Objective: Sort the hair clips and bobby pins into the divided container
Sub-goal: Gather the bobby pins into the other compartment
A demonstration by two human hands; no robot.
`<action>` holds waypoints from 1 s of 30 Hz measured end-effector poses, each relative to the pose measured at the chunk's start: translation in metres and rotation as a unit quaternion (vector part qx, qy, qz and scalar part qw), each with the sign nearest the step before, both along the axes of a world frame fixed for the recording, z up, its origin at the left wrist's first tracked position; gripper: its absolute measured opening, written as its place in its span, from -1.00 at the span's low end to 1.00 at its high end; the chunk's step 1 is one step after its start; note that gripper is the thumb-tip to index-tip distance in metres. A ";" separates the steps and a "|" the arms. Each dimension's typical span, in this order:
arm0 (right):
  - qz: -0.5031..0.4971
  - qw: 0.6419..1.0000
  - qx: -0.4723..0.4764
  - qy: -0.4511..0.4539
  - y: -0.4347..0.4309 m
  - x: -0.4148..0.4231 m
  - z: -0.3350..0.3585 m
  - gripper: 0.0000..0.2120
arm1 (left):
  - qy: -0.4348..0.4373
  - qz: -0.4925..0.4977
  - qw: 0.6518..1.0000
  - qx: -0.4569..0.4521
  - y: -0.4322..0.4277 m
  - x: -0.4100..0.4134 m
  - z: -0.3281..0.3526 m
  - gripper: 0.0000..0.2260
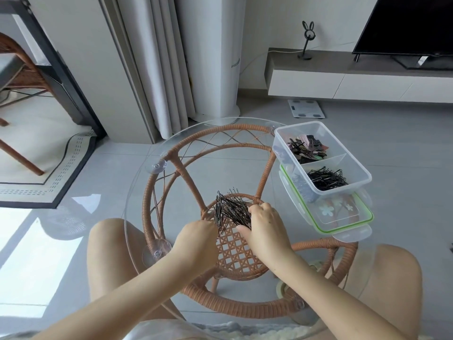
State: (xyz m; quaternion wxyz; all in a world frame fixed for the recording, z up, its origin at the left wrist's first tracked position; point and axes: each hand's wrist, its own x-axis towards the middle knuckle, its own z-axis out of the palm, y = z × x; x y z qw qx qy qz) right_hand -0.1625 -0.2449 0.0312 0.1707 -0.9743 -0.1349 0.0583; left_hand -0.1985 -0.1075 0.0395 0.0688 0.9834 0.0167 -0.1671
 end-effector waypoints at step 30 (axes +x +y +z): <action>-0.049 0.961 0.266 0.064 -0.097 0.045 0.075 -0.87 | -0.024 -0.129 0.986 -0.107 0.004 0.084 0.005 -0.63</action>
